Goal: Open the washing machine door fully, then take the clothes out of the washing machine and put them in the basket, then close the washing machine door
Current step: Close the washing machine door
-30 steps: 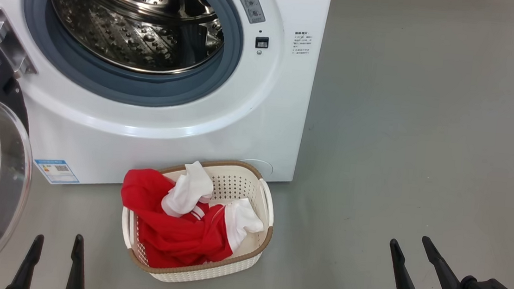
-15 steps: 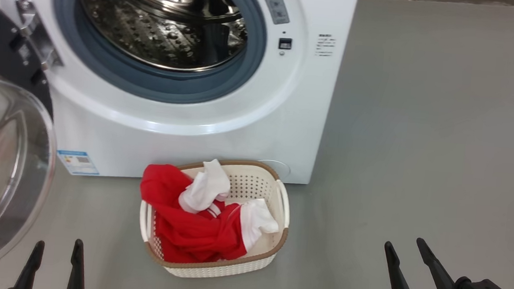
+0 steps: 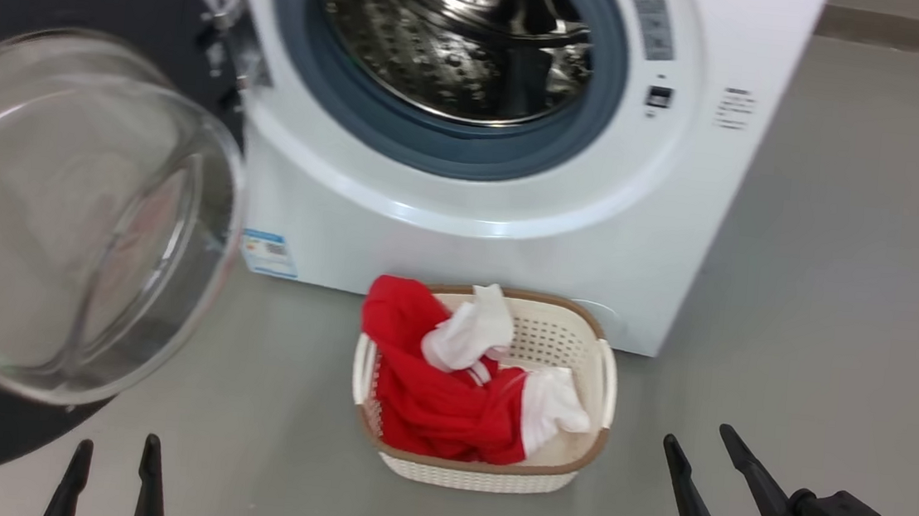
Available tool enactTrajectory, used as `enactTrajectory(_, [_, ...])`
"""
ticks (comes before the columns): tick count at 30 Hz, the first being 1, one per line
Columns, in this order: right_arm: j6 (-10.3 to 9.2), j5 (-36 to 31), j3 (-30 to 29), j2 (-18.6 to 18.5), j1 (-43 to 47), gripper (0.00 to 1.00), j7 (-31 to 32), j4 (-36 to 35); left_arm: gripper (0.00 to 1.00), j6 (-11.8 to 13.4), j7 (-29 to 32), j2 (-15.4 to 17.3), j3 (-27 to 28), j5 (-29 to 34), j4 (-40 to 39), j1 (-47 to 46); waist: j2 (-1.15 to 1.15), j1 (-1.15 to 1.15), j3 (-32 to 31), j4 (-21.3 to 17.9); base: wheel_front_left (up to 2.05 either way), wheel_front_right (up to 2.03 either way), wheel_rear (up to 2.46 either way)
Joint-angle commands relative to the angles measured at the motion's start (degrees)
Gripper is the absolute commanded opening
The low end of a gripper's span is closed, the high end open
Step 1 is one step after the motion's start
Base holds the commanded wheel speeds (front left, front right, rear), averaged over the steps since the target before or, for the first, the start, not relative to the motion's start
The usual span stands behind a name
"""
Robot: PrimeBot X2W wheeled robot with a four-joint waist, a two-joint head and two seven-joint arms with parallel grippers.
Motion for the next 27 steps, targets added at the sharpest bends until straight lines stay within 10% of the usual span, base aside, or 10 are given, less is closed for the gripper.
enactTrajectory(1, [0.56,0.8,1.7,-0.9,-1.9,1.00,-0.3,-1.1,1.00,0.5,-0.4,0.7,1.6,-0.8,-1.0,-0.2,0.00,0.00,-0.5,5.4,0.00,0.00,0.00])
enactTrajectory(16, [0.56,1.5,4.8,-1.4,-4.0,1.00,-0.3,0.0,1.00,1.1,-0.4,0.7,0.4,-2.9,-0.9,0.9,0.00,0.00,-0.8,18.3,0.00,0.00,0.00])
enactTrajectory(27, [0.56,2.2,8.1,-1.8,-7.2,1.00,-0.3,1.6,1.00,2.4,-0.4,0.7,1.0,-4.4,-2.7,2.2,0.00,0.00,0.0,19.2,0.00,0.00,0.00])
